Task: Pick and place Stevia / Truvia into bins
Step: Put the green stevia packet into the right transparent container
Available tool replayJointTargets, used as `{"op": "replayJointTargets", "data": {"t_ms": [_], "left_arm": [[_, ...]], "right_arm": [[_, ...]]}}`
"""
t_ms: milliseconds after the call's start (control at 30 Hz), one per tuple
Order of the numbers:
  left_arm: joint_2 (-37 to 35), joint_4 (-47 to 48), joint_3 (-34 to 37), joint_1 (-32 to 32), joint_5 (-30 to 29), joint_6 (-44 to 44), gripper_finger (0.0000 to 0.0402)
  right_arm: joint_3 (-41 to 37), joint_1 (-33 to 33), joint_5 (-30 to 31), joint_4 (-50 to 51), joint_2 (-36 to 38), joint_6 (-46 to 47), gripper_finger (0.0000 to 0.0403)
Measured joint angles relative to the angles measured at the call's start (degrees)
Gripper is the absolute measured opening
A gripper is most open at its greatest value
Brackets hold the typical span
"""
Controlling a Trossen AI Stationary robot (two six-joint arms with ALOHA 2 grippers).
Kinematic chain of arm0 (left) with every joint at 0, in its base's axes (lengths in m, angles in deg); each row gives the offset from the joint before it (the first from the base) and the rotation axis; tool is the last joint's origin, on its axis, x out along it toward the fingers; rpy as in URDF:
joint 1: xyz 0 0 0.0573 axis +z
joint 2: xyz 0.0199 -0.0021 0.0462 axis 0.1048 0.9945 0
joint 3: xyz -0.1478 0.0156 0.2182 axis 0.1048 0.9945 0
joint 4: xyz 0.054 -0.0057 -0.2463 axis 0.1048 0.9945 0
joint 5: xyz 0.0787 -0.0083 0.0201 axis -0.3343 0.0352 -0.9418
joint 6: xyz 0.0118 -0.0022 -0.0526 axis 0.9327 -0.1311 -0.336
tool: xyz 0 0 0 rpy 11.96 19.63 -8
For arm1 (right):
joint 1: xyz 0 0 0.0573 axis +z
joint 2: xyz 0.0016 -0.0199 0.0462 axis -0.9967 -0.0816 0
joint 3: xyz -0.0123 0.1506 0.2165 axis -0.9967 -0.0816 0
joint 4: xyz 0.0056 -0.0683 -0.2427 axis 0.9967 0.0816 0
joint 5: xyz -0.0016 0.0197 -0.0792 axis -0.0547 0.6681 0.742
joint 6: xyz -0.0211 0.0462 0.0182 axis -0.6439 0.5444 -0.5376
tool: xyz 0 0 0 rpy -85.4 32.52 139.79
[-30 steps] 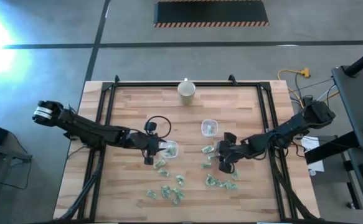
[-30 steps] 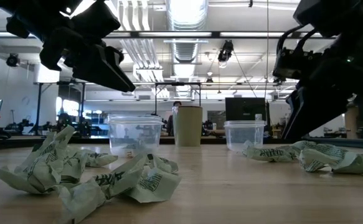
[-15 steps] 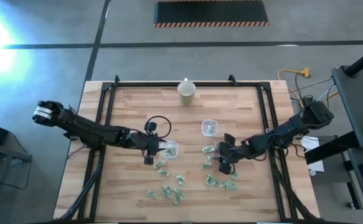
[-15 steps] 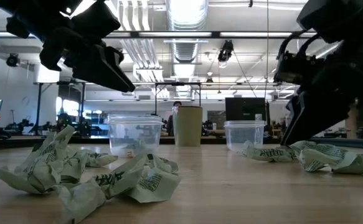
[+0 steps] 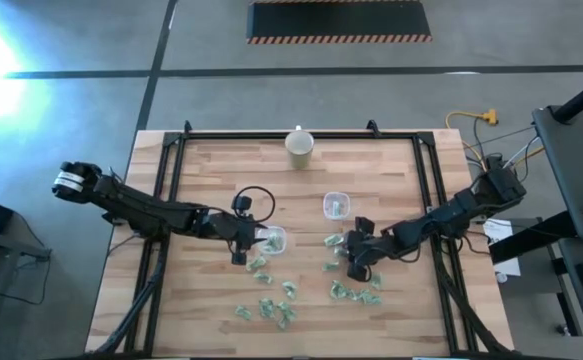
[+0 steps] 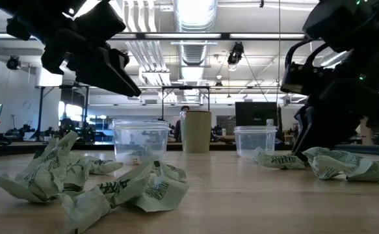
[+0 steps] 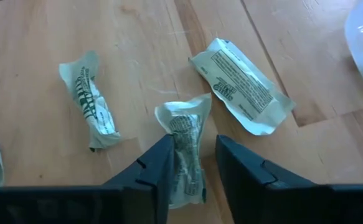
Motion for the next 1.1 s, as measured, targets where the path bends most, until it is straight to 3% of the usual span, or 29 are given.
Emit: {"op": "replayJointTargets", "data": {"t_ms": [333, 667, 800, 967, 1100], "left_arm": [[0.0, 0.0, 0.1, 0.0, 0.0, 0.0, 0.0128], [0.0, 0.0, 0.1, 0.0, 0.0, 0.0, 0.0128], [0.0, 0.0, 0.1, 0.0, 0.0, 0.1, 0.0128], [0.0, 0.0, 0.1, 0.0, 0.0, 0.2, 0.0128], [0.0, 0.0, 0.1, 0.0, 0.0, 0.2, 0.0128]], "right_arm": [[-0.2, 0.0, 0.2, 0.5, 2.5, -1.5, 0.0018], [1.1, 0.0, 1.1, 0.4, 6.2, -6.8, 0.0009], [1.8, -0.1, 6.9, 0.4, 8.7, -11.5, 0.0009], [1.9, -2.0, 22.3, 0.3, 11.2, -16.1, 0.0009], [1.9, -5.6, 25.0, 0.2, 11.8, -18.1, 0.0009]]}}
